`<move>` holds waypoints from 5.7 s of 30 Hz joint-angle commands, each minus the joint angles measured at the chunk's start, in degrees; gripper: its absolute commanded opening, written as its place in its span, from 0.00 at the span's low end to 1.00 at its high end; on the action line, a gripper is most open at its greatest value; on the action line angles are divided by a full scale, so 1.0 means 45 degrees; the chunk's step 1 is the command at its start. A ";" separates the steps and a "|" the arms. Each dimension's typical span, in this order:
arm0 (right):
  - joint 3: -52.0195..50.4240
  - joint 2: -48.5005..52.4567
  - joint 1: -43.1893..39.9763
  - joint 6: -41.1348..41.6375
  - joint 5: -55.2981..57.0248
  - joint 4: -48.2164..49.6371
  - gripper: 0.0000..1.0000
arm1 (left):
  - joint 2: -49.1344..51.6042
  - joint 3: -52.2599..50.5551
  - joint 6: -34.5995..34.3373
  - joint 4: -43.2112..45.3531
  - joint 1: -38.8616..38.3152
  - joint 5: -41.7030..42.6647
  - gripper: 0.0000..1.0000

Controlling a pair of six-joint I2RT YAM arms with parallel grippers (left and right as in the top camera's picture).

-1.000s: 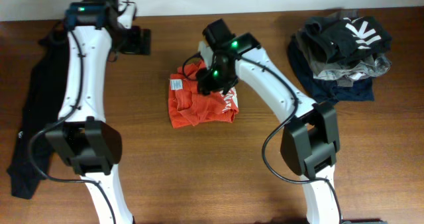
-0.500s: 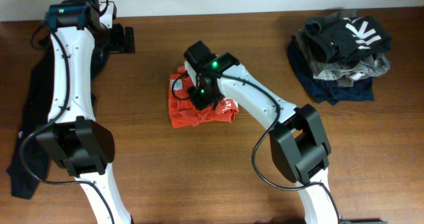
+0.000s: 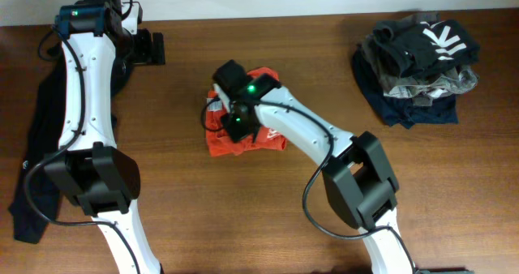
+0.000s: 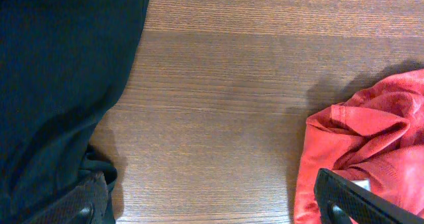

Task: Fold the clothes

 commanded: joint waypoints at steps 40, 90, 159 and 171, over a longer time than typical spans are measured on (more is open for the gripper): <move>-0.3240 -0.0952 -0.1107 0.4279 -0.2346 -0.0457 0.04 | 0.0097 0.0170 -0.0126 0.0636 0.0335 0.0039 0.99; 0.1394 0.0238 -0.0092 -0.0646 0.4017 -0.0277 0.77 | 0.0112 0.0160 -0.0520 0.1156 0.3900 0.0680 0.99; 1.4566 0.1564 -0.9160 -0.2210 0.5484 -0.5489 0.04 | 0.0117 0.0151 -0.0515 0.1020 0.3847 0.1010 0.99; 1.4566 0.1345 -1.1613 -0.3007 0.4891 -0.3298 0.04 | 0.0117 0.0151 -0.0515 0.1268 0.3215 0.1005 0.99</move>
